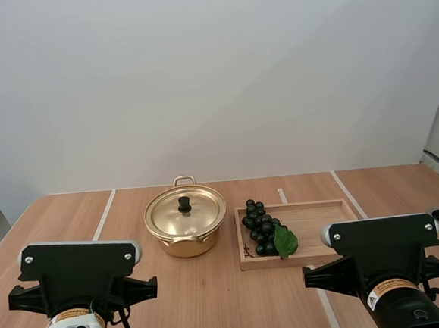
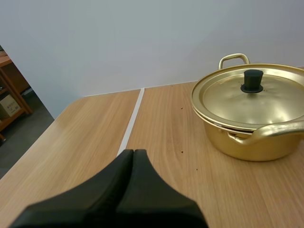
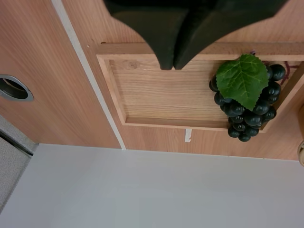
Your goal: Open the pot, put the pineapple inside, and close it
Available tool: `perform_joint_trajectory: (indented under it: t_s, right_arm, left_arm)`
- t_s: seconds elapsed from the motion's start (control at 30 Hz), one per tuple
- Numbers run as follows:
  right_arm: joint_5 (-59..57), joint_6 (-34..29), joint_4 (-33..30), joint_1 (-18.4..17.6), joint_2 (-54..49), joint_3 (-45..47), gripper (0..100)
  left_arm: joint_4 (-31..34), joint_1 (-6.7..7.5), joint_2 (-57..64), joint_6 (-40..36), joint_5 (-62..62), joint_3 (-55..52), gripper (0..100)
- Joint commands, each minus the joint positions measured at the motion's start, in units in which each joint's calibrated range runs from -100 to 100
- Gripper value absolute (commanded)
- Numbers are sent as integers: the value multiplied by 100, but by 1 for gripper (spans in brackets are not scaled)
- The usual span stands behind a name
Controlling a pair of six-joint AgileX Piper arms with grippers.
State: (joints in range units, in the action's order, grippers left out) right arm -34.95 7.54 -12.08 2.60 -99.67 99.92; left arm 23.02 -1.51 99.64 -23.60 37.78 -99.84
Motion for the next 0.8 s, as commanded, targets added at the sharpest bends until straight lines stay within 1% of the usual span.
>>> perform_joint_trajectory:
  t_s: [0.0,0.77]
  right_arm:
    - [-45,32,-117,-17,-33,8,0]
    - [-8,32,-151,-17,-33,8,0]
  left_arm:
    - [-3,-5,36,-23,66,-16,0]
    - [-3,-5,36,26,111,-16,0]
